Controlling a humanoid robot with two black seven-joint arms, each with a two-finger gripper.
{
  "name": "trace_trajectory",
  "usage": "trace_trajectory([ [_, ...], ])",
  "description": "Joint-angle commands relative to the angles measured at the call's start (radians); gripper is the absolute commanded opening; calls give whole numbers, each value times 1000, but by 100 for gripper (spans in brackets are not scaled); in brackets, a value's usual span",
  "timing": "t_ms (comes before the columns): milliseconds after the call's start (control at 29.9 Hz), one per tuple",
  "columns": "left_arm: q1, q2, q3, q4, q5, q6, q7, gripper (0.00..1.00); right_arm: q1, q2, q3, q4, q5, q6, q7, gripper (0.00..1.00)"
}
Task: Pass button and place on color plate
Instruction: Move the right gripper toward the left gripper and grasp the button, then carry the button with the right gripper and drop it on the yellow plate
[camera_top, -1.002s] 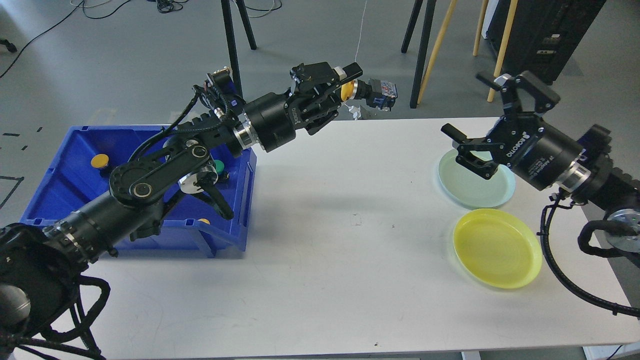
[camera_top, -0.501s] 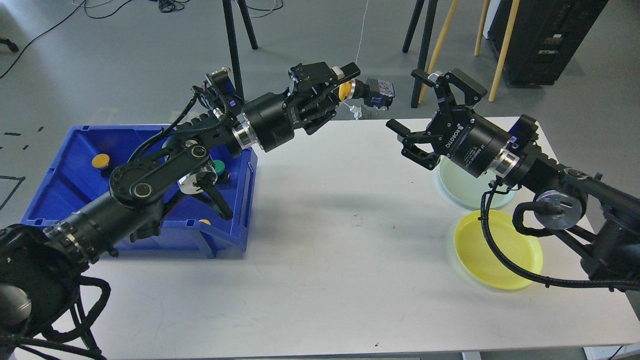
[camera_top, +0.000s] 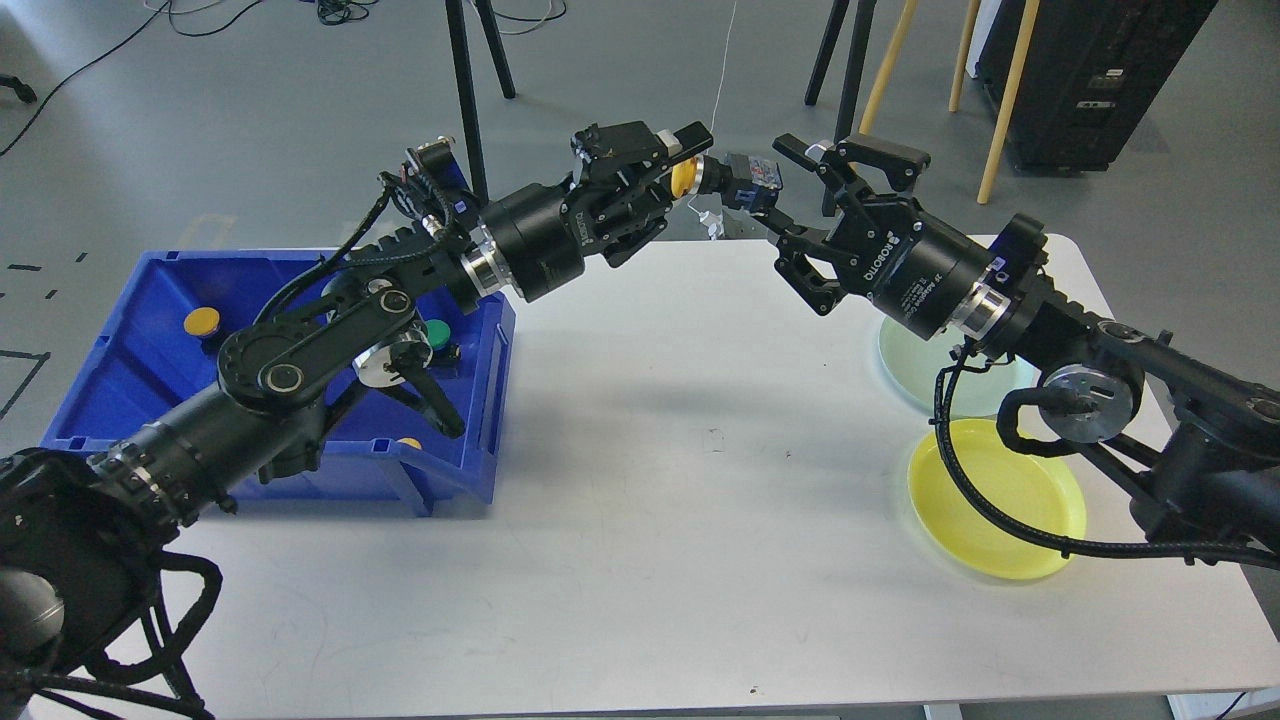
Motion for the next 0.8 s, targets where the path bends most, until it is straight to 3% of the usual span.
trace_trajectory([
  [0, 0, -5, 1, -1, 0, 0, 0, 5, 3, 9, -2, -11, -1, 0, -5, 1],
  [134, 0, -6, 1, 0, -1, 0, 0, 7, 1, 11, -2, -8, -1, -1, -7, 0],
  [200, 3, -11, -2, -1, -3, 0, 0, 17, 0, 19, -1, -8, 1, -8, -5, 0],
  [234, 5, -12, -3, 0, -3, 0, 0, 26, 0, 23, -1, -6, 1, -12, -7, 0],
  [334, 8, -12, -10, -1, -15, 0, 0, 80, -6, 17, 2, -2, 4, -15, -7, 0],
  [367, 8, -14, -18, -1, -25, 0, 0, 85, -9, 14, 5, 0, 4, -16, -5, 0],
  [467, 8, -14, -24, -1, -41, 0, 0, 96, -23, 5, 21, 3, 10, -22, -5, 0],
  [568, 8, -14, -26, -1, -42, 0, 0, 97, -70, -20, 60, 9, 22, -22, -7, 0],
  [768, 14, 49, -82, -1, -47, 0, 0, 98, -444, -159, 276, 99, 61, -87, -10, 0],
])
